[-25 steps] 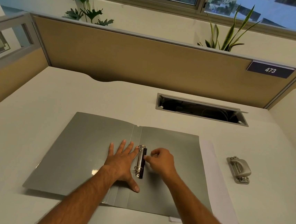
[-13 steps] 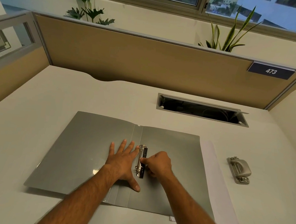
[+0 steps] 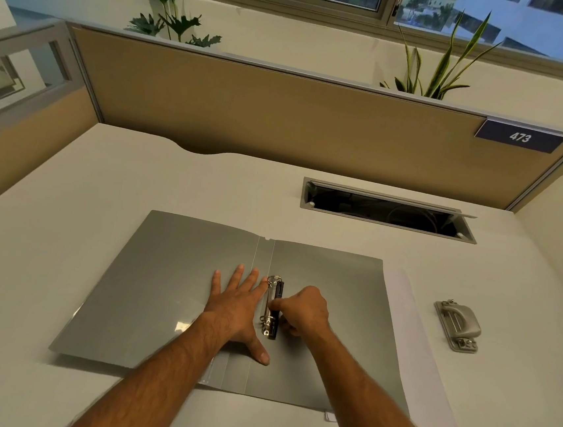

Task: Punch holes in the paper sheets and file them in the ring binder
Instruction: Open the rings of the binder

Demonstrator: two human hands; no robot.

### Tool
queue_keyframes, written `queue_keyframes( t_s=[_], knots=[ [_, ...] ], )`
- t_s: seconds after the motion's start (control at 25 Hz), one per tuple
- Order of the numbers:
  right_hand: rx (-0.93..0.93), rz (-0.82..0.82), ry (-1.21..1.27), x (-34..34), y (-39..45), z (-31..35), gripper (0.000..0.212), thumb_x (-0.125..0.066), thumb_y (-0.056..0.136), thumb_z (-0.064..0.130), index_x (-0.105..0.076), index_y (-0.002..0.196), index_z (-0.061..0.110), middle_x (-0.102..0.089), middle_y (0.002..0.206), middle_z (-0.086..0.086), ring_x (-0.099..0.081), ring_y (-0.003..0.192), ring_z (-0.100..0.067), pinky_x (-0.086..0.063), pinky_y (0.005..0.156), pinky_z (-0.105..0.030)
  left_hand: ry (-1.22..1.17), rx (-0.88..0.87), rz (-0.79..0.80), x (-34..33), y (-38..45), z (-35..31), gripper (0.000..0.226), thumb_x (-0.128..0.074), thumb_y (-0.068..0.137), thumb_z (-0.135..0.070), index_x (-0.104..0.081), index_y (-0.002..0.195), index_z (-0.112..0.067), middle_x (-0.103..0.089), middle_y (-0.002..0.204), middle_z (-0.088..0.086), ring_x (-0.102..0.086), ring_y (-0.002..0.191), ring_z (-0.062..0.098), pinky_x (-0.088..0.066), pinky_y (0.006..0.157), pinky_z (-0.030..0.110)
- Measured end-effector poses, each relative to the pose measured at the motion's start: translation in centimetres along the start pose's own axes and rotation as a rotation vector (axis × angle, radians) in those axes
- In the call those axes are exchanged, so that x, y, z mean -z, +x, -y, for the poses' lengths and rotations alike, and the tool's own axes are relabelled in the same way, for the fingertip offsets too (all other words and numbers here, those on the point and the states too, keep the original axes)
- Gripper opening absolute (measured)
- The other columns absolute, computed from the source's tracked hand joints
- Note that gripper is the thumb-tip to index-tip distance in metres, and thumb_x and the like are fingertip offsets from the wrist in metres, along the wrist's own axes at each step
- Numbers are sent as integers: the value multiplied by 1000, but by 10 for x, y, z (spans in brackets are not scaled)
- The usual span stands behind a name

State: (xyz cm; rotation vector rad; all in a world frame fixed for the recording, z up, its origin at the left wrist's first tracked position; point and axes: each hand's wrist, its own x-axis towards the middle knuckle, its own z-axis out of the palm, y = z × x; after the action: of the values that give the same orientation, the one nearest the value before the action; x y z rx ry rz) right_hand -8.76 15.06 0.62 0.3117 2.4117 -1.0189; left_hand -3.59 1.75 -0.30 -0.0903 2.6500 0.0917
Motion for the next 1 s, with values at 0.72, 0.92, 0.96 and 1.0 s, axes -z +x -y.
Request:
queue_keyframes(
  t_s=[0.72, 0.92, 0.96, 1.0],
  knots=[
    [16, -21, 66, 6, -5, 7, 30, -79, 73, 32, -69, 86, 6, -70, 71, -5, -64, 52, -13, -49, 42, -21, -5, 3, -3, 1, 0, -1, 149, -71, 43, -85, 13, 154, -29, 23, 162, 0, 31, 145, 29, 16, 112, 66],
    [34, 10, 117, 7, -4, 9, 19, -82, 75, 20, -69, 72, 6, -69, 67, -8, -63, 50, -15, -51, 48, -24, -3, -1, -2, 0, -1, 0, 149, -70, 43, -85, 13, 153, -30, 24, 162, 0, 31, 144, 29, 16, 112, 65],
    [42, 2, 136, 8, -4, 9, 20, -83, 75, 18, -68, 67, 8, -68, 65, -9, -63, 50, -17, -53, 50, -26, -1, -3, -5, 0, -1, 0, 149, -69, 43, -86, 14, 153, -30, 24, 162, 0, 31, 144, 29, 16, 112, 65],
    [55, -11, 154, 8, -4, 9, 22, -83, 75, 16, -66, 63, 9, -68, 64, -9, -63, 50, -18, -56, 53, -27, -1, -6, -6, 0, -1, 0, 149, -69, 43, -86, 14, 153, -30, 24, 162, -1, 31, 144, 29, 16, 112, 65]
  ],
)
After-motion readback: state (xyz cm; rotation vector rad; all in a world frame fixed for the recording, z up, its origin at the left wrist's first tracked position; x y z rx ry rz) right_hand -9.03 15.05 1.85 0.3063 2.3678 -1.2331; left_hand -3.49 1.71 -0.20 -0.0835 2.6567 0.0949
